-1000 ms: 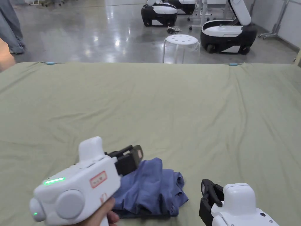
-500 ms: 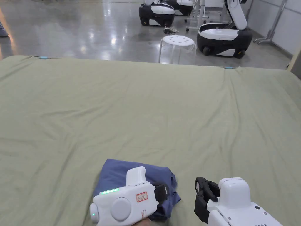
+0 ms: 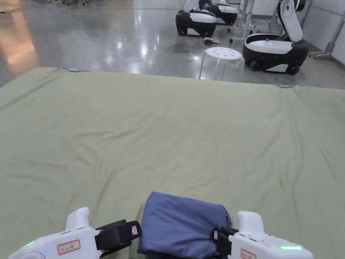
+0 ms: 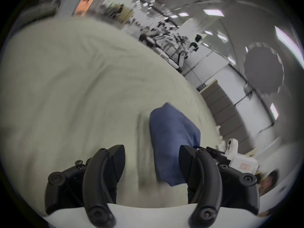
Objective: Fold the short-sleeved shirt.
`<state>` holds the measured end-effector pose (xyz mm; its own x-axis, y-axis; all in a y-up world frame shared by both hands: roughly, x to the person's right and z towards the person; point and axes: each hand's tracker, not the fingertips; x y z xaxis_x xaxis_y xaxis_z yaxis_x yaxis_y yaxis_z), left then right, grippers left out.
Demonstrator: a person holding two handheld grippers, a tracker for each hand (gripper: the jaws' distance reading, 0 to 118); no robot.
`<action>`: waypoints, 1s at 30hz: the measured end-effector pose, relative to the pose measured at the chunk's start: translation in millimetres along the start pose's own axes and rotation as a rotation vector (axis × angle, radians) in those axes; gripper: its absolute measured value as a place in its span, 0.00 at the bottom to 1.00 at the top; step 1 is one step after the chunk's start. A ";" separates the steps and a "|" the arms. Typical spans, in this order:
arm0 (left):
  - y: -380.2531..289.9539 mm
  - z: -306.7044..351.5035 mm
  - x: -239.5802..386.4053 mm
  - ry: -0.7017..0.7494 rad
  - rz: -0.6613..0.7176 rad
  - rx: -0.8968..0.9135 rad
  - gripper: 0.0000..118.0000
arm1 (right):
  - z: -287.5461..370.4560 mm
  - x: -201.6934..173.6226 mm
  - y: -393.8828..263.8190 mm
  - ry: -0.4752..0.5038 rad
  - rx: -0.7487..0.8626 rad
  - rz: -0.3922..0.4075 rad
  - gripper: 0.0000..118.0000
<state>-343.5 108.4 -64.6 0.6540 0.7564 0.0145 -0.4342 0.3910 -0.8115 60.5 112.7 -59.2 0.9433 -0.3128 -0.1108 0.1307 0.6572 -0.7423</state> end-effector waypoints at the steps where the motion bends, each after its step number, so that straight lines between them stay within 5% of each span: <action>1: 1.1 -12.0 -9.0 -0.050 0.063 -0.027 0.58 | 0.4 1.0 1.2 -0.003 0.001 0.008 0.00; 5: -4.9 -73.7 -15.5 -0.386 0.253 -0.102 0.57 | -0.2 3.6 2.0 -0.002 -0.002 -0.007 0.00; 8: -17.4 -113.8 2.2 -0.491 0.275 -0.186 0.56 | -2.0 -3.2 2.2 -0.027 -0.006 0.014 0.00; 14: -19.1 -109.8 -10.9 -0.516 0.348 -0.131 0.56 | -2.9 -5.8 3.5 -0.044 -0.010 0.025 0.00; 19: -11.2 -99.8 2.6 -0.428 0.256 -0.145 0.57 | -3.1 -9.7 1.7 -0.053 -0.004 0.032 0.00; 20: -10.2 -100.9 5.0 -0.394 0.234 -0.156 0.52 | -2.9 -10.1 1.3 -0.054 -0.001 0.030 0.00; 22: -9.7 -102.0 14.5 -0.287 0.173 -0.175 0.26 | -2.6 -10.6 0.3 -0.055 0.003 0.028 0.00; 24: -9.6 -100.3 19.4 -0.188 0.121 -0.171 0.22 | -2.0 -10.7 0.6 -0.048 0.006 0.024 0.00; 30: -0.6 -79.3 8.6 -0.252 0.139 -0.170 0.21 | 9.3 -20.0 -0.9 -0.027 0.044 0.042 0.00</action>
<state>-288.5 73.2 -110.3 0.4127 0.9106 0.0236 -0.3848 0.1977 -0.9016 44.4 124.8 -50.1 0.9560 -0.2661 -0.1234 0.1034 0.6995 -0.7071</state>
